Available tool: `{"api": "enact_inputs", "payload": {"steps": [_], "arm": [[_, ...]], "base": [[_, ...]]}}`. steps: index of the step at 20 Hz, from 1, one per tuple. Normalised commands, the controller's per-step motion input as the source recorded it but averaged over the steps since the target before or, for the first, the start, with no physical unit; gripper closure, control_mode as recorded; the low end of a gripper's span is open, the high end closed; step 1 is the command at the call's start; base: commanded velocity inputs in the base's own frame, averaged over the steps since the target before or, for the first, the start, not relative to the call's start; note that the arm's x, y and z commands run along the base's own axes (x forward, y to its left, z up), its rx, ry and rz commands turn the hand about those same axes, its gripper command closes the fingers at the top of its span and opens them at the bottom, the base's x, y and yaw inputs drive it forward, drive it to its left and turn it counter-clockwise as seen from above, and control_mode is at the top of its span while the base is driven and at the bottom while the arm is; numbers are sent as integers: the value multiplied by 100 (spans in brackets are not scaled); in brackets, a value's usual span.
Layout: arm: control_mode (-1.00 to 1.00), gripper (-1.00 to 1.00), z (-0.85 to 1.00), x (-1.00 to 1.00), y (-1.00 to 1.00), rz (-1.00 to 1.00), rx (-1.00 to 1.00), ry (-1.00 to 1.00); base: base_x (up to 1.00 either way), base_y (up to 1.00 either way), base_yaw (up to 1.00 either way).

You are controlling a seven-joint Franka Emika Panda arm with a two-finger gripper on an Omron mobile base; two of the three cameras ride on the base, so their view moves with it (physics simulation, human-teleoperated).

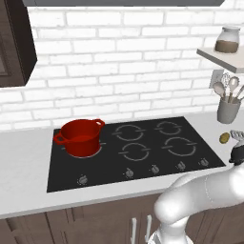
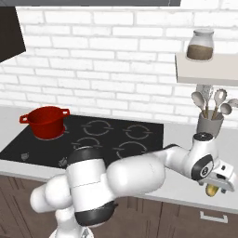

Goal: Put the cucumber and potato in the pot. Retrieve the spatula and lightly stir the vegetables in the pot.

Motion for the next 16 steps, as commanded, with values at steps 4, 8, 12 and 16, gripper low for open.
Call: {"api": "enact_inputs", "payload": {"steps": [4,8,12,16], "arm": [[-100,-100,-6,24,1,3,6,0],[-100,-100,-31,5,1,3,4,6],[-100,-100,-59,3,0,0,1,8],[-100,-100,-28,7,8,6,4,-2]], "base": [[0,0,0],[0,0,0],[0,0,0],[0,0,0]]}}
